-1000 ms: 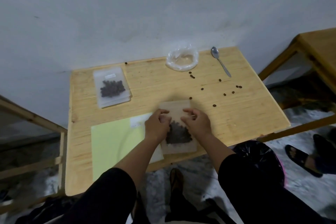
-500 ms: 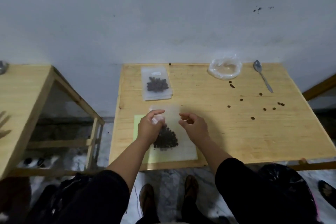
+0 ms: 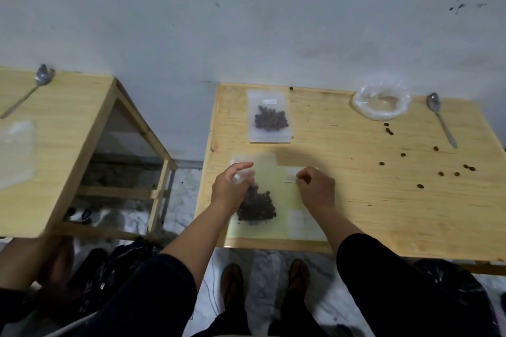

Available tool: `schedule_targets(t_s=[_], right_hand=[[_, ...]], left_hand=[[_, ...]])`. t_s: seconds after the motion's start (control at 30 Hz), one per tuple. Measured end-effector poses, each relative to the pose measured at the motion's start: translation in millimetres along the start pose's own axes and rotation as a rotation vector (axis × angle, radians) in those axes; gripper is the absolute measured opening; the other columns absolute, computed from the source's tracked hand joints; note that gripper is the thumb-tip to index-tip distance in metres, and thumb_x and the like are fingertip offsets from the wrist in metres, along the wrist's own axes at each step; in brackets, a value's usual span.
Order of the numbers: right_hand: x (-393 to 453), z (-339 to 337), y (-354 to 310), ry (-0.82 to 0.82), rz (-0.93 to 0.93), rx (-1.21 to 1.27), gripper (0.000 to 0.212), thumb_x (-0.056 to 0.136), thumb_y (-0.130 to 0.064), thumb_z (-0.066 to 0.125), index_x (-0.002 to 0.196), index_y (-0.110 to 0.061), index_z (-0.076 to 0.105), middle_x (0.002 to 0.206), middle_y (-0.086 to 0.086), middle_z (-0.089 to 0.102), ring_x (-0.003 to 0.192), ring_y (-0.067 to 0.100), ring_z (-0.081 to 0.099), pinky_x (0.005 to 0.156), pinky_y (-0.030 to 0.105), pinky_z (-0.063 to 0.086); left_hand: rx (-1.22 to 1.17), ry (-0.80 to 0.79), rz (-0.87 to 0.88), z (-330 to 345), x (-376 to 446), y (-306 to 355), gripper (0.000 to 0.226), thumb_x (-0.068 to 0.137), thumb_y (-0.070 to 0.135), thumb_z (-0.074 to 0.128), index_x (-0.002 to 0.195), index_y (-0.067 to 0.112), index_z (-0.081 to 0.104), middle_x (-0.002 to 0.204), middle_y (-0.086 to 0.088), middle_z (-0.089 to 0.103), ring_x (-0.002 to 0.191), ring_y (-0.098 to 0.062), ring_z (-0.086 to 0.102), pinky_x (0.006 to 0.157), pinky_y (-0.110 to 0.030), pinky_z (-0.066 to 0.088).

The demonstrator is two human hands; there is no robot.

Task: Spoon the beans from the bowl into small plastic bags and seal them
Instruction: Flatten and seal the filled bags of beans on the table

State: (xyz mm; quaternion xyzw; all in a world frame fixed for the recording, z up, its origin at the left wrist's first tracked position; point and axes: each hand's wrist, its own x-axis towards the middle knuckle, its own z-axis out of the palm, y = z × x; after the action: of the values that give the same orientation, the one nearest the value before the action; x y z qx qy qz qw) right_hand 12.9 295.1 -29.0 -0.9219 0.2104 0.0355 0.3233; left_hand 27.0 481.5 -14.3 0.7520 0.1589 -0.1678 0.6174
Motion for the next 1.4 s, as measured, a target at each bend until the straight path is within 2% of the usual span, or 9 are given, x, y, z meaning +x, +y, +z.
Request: schedule_targets(t_s=[0.13,0.3,0.4,0.5,0.77,0.93,1.1,1.27,1.4], right_hand=[[-2,-8,-12,0.057,-0.002,0.087,0.012,0.086,-0.005,0.057,0.092,-0.005,0.067,0.094,0.009,0.07,0.089,0.022,0.061,0.074,0.018,0.036],[-4,-35,-57,0.154,-0.122,0.268,0.008,0.083,-0.007,0.061,0.084,-0.01,0.068,0.078,0.005,0.067,0.072,0.016,0.056,0.057,0.012,0.033],[-9,-50,-85,0.084,-0.194,0.331,0.009,0.084,-0.009,0.06,0.082,-0.016,0.066,0.072,-0.002,0.061,0.065,0.009,0.053,0.056,0.005,0.038],[-12,-58,-104,0.073,-0.25,0.297,0.008,0.086,-0.008,0.06,0.087,-0.011,0.067,0.077,-0.001,0.063,0.069,0.009,0.054,0.058,0.003,0.038],[-16,-64,-127,0.151,-0.302,0.221,0.011,0.084,-0.005,0.058,0.087,-0.007,0.068,0.082,0.008,0.069,0.072,0.015,0.056,0.066,0.018,0.039],[-21,-61,-136,0.173,-0.302,0.215,0.011,0.085,-0.006,0.058,0.087,-0.008,0.068,0.081,0.007,0.068,0.072,0.015,0.056,0.067,0.019,0.038],[-25,-58,-144,0.195,-0.325,0.218,0.009,0.084,-0.007,0.06,0.086,-0.008,0.069,0.081,0.006,0.068,0.071,0.014,0.055,0.067,0.018,0.038],[-30,-47,-148,0.265,-0.335,0.305,0.011,0.081,-0.009,0.067,0.09,-0.014,0.067,0.097,0.0,0.056,0.077,0.011,0.054,0.067,0.007,0.037],[-33,-38,-152,0.255,-0.272,0.401,0.008,0.079,-0.014,0.072,0.084,-0.02,0.072,0.118,-0.002,0.048,0.11,0.008,0.047,0.093,0.023,0.04]], left_hand=[[-0.027,-0.017,0.038,-5,3,4,0.03,0.086,0.007,0.062,0.11,0.024,0.066,0.079,0.001,0.069,0.068,-0.019,0.061,0.054,-0.024,0.047],[0.037,-0.034,0.181,-10,10,25,0.031,0.086,0.011,0.062,0.11,0.03,0.064,0.114,0.012,0.058,0.098,-0.005,0.053,0.083,-0.022,0.042],[0.028,-0.051,0.259,-10,10,46,0.03,0.086,0.011,0.063,0.107,0.033,0.063,0.11,0.014,0.059,0.088,0.003,0.055,0.074,-0.015,0.047],[0.02,-0.092,0.342,-9,11,63,0.031,0.085,0.01,0.064,0.106,0.032,0.063,0.116,0.012,0.061,0.105,-0.008,0.055,0.091,-0.024,0.043],[0.017,-0.183,0.461,-23,7,89,0.033,0.083,0.012,0.069,0.107,0.033,0.062,0.112,0.019,0.059,0.112,-0.003,0.05,0.096,-0.021,0.034],[-0.021,-0.168,0.466,-29,8,89,0.024,0.084,0.021,0.069,0.104,0.035,0.065,0.108,0.027,0.06,0.115,-0.009,0.053,0.1,-0.034,0.042],[-0.065,-0.092,0.459,-33,5,92,0.021,0.087,0.017,0.064,0.096,0.036,0.065,0.105,0.022,0.062,0.117,-0.007,0.052,0.097,-0.022,0.038],[-0.1,-0.001,0.4,-38,6,93,0.025,0.084,0.023,0.066,0.087,0.047,0.067,0.104,0.004,0.069,0.109,-0.036,0.058,0.095,-0.048,0.048],[-0.121,0.017,0.395,-44,6,97,0.028,0.084,0.024,0.067,0.083,0.052,0.066,0.105,0.011,0.068,0.108,-0.037,0.058,0.095,-0.05,0.047]])
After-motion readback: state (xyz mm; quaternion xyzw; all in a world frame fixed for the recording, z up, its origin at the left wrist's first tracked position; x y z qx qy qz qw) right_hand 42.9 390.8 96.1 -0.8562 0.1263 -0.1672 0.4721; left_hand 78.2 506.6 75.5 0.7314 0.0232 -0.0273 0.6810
